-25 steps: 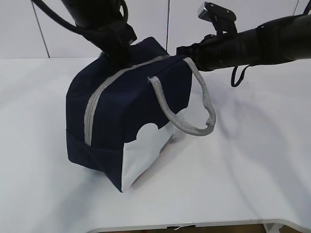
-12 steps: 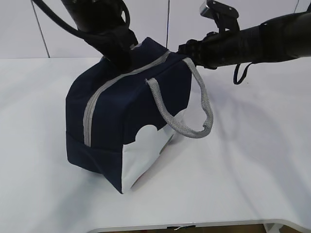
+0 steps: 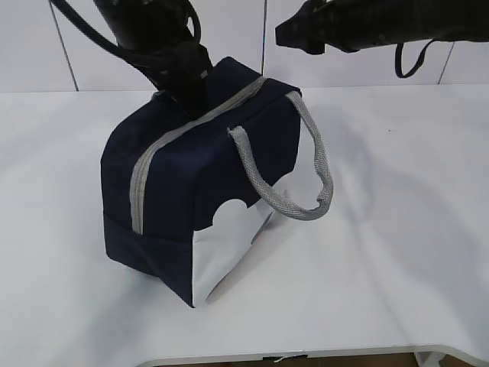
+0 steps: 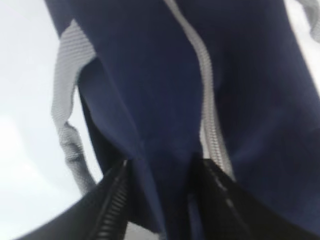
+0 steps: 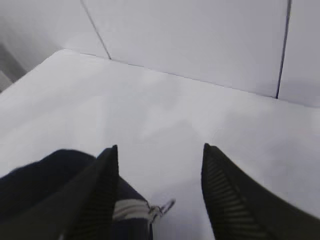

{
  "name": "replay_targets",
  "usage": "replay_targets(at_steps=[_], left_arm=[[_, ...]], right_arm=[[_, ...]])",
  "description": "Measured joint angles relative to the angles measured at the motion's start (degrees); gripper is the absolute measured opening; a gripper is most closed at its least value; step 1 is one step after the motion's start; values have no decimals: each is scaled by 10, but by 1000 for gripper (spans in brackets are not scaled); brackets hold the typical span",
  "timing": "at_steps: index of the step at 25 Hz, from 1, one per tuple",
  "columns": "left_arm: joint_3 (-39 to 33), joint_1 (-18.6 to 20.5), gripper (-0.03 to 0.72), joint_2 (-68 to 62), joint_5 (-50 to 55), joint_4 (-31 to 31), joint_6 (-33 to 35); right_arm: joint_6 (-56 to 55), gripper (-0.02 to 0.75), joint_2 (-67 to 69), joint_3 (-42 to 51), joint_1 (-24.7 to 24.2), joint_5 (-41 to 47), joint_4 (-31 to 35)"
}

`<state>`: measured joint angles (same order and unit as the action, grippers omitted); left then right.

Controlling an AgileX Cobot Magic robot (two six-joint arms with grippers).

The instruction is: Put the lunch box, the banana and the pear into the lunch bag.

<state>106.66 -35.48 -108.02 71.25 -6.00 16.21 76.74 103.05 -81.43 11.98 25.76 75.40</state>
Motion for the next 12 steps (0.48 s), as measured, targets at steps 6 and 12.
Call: replay_targets(at_steps=[6,12], left_arm=[[0,0,345,3,0,7,-12],[0,0,347,38,1,40,-49]], right_arm=[[1,442,-35,0,0,31,-167],[-38,441,-80,0,0,66,-276]])
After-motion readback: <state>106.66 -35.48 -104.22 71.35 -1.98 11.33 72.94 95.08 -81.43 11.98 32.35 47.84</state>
